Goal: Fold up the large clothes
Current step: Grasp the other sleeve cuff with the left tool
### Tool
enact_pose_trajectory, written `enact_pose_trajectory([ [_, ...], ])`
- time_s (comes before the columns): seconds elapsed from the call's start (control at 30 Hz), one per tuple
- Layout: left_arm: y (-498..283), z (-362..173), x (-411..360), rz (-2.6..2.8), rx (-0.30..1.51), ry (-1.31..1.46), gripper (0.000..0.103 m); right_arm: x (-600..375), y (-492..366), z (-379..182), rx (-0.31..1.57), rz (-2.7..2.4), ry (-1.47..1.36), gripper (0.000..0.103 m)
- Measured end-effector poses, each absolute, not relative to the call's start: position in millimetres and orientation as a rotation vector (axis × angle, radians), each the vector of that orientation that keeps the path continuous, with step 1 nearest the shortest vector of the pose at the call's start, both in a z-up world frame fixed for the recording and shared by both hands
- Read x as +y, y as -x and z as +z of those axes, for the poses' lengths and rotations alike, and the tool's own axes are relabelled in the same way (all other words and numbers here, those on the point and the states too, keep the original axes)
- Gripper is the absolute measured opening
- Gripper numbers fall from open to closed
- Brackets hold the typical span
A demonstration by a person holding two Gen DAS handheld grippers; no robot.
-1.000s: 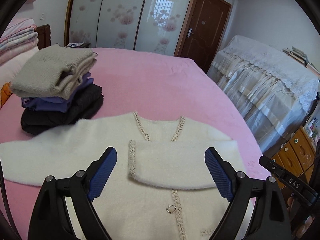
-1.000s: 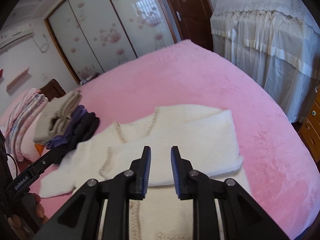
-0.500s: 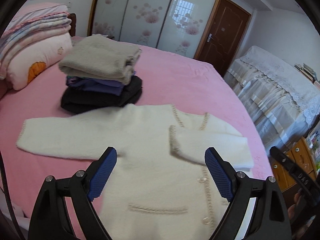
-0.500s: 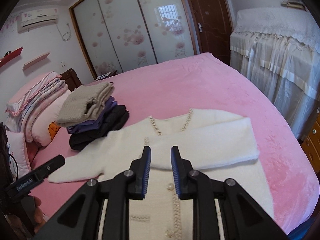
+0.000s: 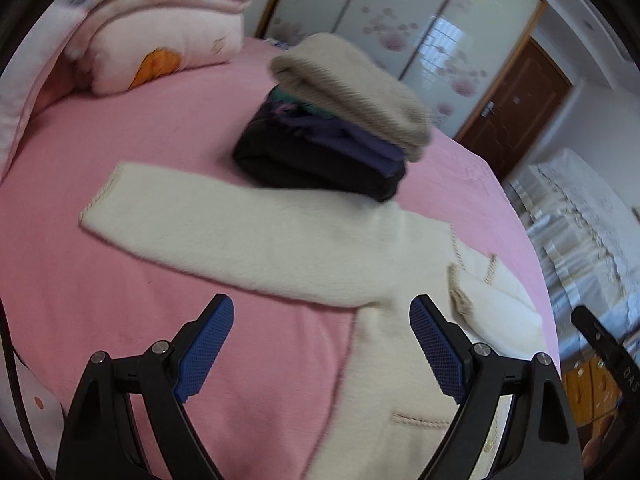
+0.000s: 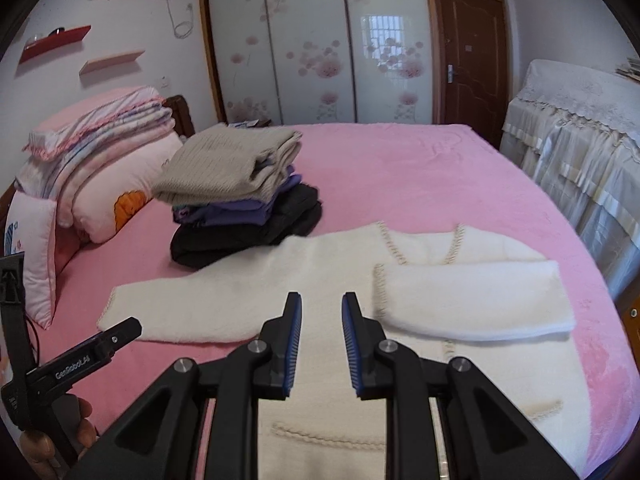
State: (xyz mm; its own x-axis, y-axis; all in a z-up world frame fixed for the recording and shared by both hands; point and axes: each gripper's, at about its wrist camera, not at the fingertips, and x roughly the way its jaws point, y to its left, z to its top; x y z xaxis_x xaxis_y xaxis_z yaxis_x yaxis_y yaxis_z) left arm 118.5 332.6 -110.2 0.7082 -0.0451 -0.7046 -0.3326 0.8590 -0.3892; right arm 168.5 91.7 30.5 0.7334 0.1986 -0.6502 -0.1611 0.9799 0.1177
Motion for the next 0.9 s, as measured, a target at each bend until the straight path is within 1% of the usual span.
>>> enact_pose_trajectory([
  [0.27, -122, -195, 433, 0.298, 0.772, 0.844, 0.089, 169, -187, -11, 0.789, 0.281, 0.066, 0.021],
  [0.43, -115, -246, 484, 0.367, 0.699, 1.065, 0.087, 209, -200, -39, 0.825, 0.346, 0.126, 0.02],
  [0.53, -118, -265, 502, 0.369, 0.628, 1.162, 0.086, 226, -210, -54, 0.848, 0.367, 0.141, 0.02],
  [0.63, -126, -270, 508, 0.391, 0.583, 1.17, 0.085, 239, -217, -65, 0.867, 0.378, 0.137, 0.02],
  [0.67, -130, -271, 509, 0.402, 0.575, 1.163, 0.077, 241, -219, -69, 0.871, 0.382, 0.138, 0.02],
  [0.7, -135, -271, 509, 0.413, 0.582, 1.158, 0.059, 243, -220, -71, 0.875, 0.385, 0.14, 0.02],
  [0.73, -141, -273, 509, 0.421, 0.6, 1.156, 0.048, 244, -221, -75, 0.878, 0.386, 0.144, 0.02],
  [0.77, -145, -277, 510, 0.438, 0.616, 1.163, 0.031, 244, -222, -77, 0.883, 0.387, 0.148, 0.02],
  [0.8, -148, -280, 514, 0.452, 0.627, 1.175, 0.02, 244, -223, -80, 0.89, 0.387, 0.149, 0.02],
  [0.83, -150, -285, 517, 0.46, 0.627, 1.2, 0.018, 243, -224, -83, 0.9, 0.388, 0.145, 0.02],
  [0.9, -149, -289, 519, 0.451, 0.596, 1.243, 0.01, 239, -227, -89, 0.918, 0.387, 0.131, 0.02],
])
